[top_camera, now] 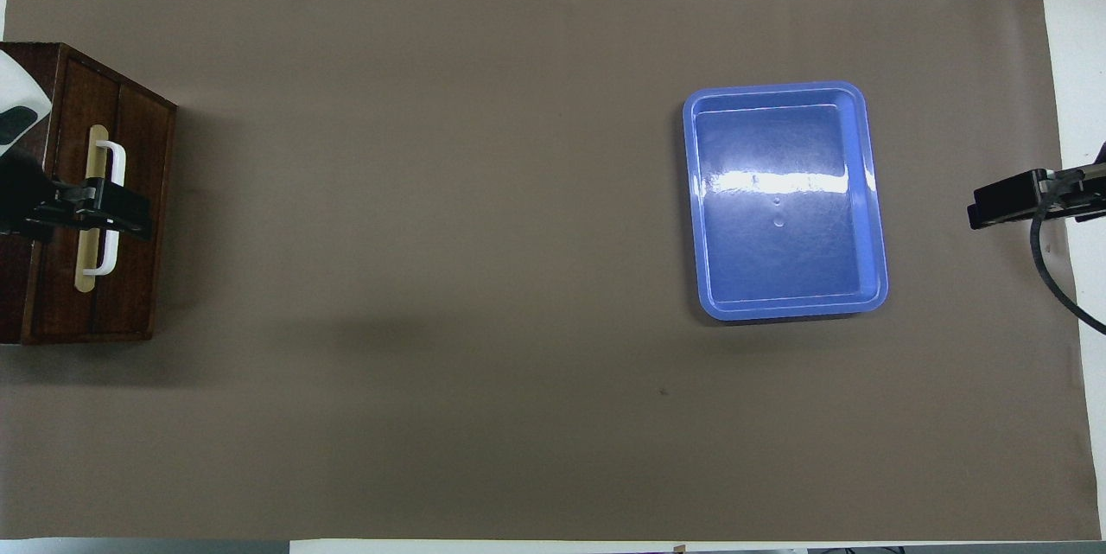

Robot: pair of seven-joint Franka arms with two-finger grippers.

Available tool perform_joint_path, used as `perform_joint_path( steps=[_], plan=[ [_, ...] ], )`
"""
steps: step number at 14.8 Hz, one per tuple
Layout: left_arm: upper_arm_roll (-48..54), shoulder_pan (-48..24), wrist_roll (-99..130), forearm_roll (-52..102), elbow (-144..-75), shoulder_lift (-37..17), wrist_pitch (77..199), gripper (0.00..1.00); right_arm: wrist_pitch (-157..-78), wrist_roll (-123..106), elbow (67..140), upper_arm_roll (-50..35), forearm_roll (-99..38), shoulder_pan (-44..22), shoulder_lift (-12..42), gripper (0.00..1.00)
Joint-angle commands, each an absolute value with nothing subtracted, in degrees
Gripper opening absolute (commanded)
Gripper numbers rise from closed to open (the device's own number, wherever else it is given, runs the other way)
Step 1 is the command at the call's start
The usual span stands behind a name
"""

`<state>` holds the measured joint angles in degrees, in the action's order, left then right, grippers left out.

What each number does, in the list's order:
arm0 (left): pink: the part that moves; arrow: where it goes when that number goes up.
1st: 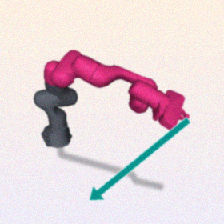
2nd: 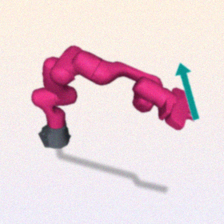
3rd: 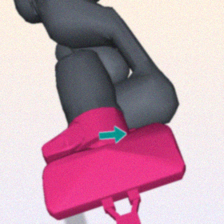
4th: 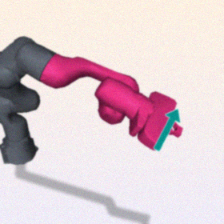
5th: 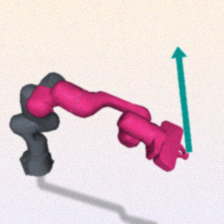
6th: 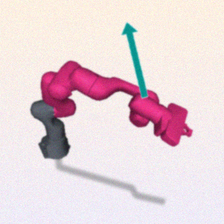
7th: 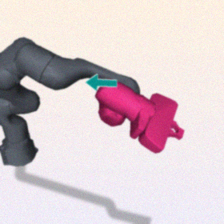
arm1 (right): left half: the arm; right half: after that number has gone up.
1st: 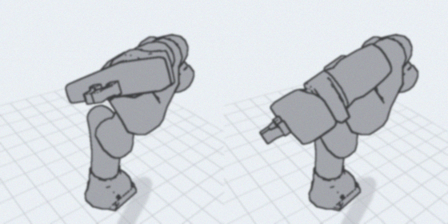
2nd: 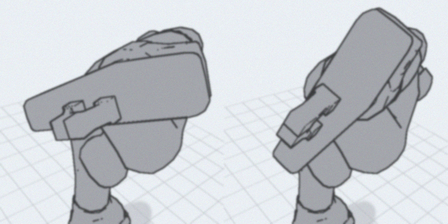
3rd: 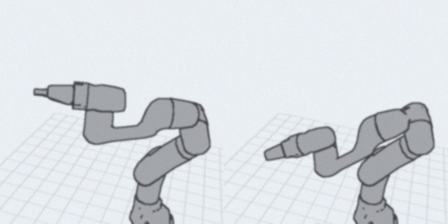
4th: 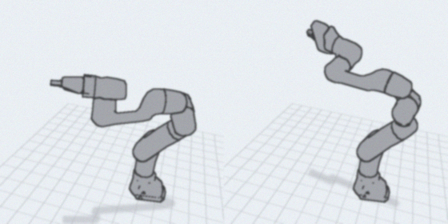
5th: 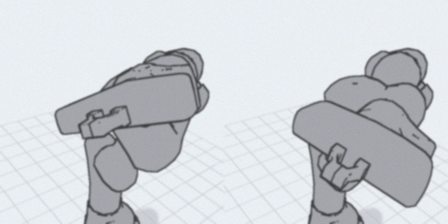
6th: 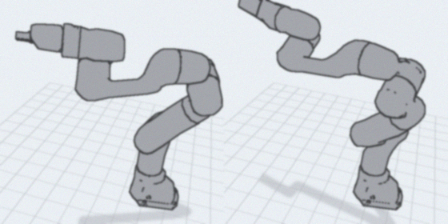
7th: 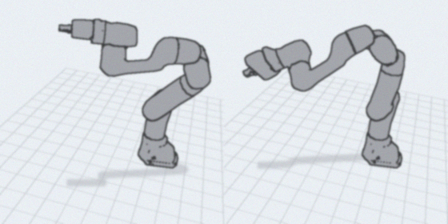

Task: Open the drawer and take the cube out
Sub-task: 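Grasp the white drawer handle with the left gripper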

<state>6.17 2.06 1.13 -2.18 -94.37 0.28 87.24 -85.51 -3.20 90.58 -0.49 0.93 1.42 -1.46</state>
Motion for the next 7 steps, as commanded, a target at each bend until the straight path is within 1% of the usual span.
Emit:
perform_joint_path(
  steps=[1,5,7],
  plan=[
    [6.06,2.11,0.62,-1.41,-93.25,-0.18,87.01,1.00,-86.04,-4.39,91.32,-0.62,-0.26,1.76,-2.20,1.00],
    [5.89,0.70,0.70,-1.67,-93.17,-0.18,87.01,1.00,-85.87,-4.39,91.32,-0.62,-0.26,1.67,-2.20,1.00],
    [6.06,0.62,0.53,-2.28,-94.04,0.00,89.37,1.00,-86.04,-4.31,91.32,-0.62,-0.26,1.76,-2.20,1.00]
  ],
)
